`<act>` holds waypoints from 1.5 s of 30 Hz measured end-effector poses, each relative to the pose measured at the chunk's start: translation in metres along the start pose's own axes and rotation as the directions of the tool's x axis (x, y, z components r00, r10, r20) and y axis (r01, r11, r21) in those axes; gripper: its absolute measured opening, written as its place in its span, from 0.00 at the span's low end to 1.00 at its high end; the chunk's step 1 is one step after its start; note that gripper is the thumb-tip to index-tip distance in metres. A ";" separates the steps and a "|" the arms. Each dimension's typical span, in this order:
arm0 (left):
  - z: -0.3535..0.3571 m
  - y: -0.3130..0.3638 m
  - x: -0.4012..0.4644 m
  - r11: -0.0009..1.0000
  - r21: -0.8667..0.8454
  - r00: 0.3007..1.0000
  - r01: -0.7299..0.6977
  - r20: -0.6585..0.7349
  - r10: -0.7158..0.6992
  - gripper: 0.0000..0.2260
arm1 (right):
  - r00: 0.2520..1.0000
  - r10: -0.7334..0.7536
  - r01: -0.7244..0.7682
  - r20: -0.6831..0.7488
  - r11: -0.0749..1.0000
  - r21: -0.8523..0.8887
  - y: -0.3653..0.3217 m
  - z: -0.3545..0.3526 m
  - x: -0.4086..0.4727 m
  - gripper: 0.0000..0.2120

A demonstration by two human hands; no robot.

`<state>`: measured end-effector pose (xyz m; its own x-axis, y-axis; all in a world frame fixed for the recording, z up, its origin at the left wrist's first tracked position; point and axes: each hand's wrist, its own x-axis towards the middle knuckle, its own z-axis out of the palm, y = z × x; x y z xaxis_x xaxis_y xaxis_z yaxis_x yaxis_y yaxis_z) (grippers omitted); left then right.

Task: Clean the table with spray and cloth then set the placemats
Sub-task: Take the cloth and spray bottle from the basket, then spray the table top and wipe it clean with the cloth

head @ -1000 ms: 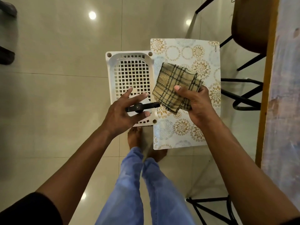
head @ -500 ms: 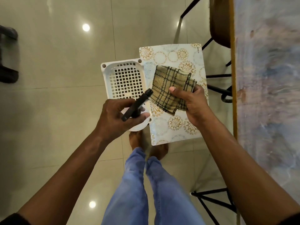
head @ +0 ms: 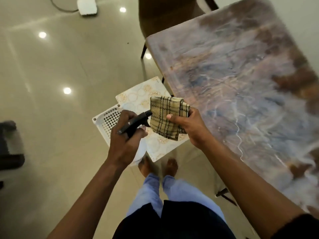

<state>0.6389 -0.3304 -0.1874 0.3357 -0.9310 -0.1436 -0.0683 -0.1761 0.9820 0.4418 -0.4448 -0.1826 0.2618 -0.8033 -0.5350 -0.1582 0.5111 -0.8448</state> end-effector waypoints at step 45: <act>0.485 0.054 -0.163 0.771 0.588 0.227 -0.246 0.808 -0.544 0.21 | 0.106 0.498 0.137 -0.861 0.850 0.508 0.244 -0.405 -0.395 0.17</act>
<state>0.1252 -0.3431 -0.1699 -0.6459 -0.3738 -0.6657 -0.6874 -0.0947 0.7201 -0.0861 -0.1266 -0.1800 -0.8704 -0.0945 -0.4831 0.3852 0.4804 -0.7879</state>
